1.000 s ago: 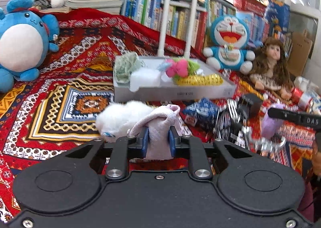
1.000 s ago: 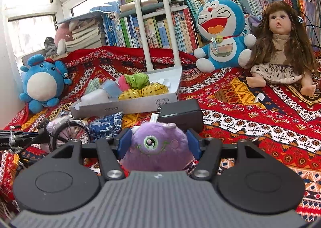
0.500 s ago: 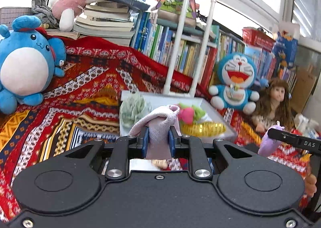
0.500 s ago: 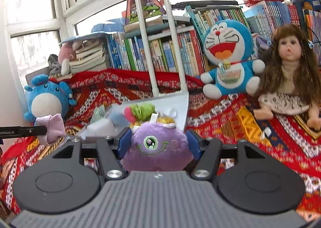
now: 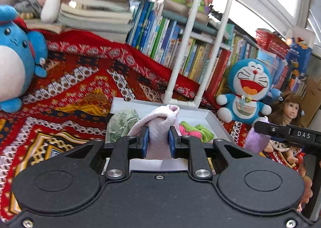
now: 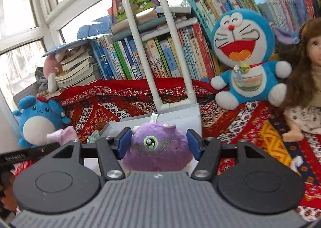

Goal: Organize soft objects
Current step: 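Carry the pink cloth and purple plush into the white box and open both tools, then lift both open tools up out of the white box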

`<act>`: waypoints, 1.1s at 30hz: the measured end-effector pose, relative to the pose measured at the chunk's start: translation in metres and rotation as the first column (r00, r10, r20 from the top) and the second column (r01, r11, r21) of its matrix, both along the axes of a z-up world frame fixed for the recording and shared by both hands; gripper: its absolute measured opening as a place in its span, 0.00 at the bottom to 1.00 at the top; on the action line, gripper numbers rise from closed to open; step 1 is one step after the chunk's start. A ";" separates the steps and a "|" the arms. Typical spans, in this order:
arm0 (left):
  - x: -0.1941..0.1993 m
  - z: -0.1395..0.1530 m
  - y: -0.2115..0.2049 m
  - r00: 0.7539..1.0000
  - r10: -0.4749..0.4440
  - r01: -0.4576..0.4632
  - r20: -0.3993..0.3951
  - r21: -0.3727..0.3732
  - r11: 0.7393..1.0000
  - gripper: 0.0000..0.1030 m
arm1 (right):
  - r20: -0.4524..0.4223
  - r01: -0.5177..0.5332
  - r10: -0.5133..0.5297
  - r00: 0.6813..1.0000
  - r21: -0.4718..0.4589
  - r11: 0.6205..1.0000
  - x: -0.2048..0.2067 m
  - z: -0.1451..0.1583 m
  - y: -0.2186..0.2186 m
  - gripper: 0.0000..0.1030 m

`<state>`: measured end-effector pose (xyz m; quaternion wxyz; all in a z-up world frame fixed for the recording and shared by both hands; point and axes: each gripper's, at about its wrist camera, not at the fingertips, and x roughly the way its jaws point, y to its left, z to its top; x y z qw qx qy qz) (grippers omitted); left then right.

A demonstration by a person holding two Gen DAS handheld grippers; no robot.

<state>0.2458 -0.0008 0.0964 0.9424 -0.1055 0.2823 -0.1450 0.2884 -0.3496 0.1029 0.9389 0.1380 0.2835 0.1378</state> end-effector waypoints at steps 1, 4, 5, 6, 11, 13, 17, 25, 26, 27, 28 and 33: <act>0.007 -0.003 -0.004 1.000 0.004 -0.004 -0.007 -0.004 1.000 0.19 | -0.009 0.003 -0.003 1.000 0.007 1.000 0.006 -0.002 0.002 0.62; 0.020 -0.011 -0.015 1.000 -0.003 0.003 -0.004 0.016 1.000 0.19 | -0.036 0.004 -0.003 0.999 0.034 0.999 0.023 -0.010 0.010 0.62; 0.023 -0.014 -0.017 1.000 -0.005 0.006 -0.007 0.022 1.000 0.19 | -0.044 0.007 -0.005 0.999 0.040 0.999 0.028 -0.012 0.013 0.62; 0.027 -0.016 -0.020 1.000 -0.009 0.009 -0.010 0.028 1.000 0.19 | -0.052 0.009 -0.007 0.999 0.042 0.999 0.032 -0.014 0.016 0.62; 0.037 -0.028 -0.034 0.998 -0.045 0.047 -0.041 0.052 0.998 0.19 | -0.075 -0.003 0.004 0.997 0.014 1.000 0.046 -0.025 0.033 0.62; 0.040 -0.033 -0.038 0.998 -0.045 0.049 -0.052 0.072 0.996 0.19 | -0.091 -0.005 0.005 0.996 -0.005 1.000 0.050 -0.030 0.040 0.62; 0.038 -0.036 -0.043 0.998 -0.060 0.063 -0.035 0.091 0.994 0.20 | -0.142 0.007 -0.016 0.990 -0.063 0.998 0.058 -0.046 0.051 0.61; 0.032 -0.034 -0.046 0.997 -0.075 0.075 -0.006 0.123 0.990 0.24 | -0.135 0.010 -0.012 0.991 -0.021 1.000 0.055 -0.050 0.049 0.63; 0.031 -0.032 -0.046 0.997 -0.074 0.073 0.000 0.124 0.990 0.24 | -0.132 0.012 -0.014 0.991 -0.016 1.000 0.055 -0.049 0.048 0.64; 0.029 -0.031 -0.046 0.997 -0.072 0.070 0.009 0.127 0.989 0.27 | -0.130 0.013 -0.015 0.991 -0.009 1.000 0.054 -0.047 0.048 0.64; 0.026 -0.029 -0.046 0.997 -0.071 0.068 0.019 0.132 0.989 0.29 | -0.128 0.015 -0.015 0.992 -0.002 1.000 0.053 -0.046 0.046 0.67; 0.010 -0.017 -0.039 0.995 -0.067 0.057 0.070 0.130 0.990 0.46 | -0.108 0.008 -0.005 0.994 0.029 1.000 0.044 -0.039 0.039 0.74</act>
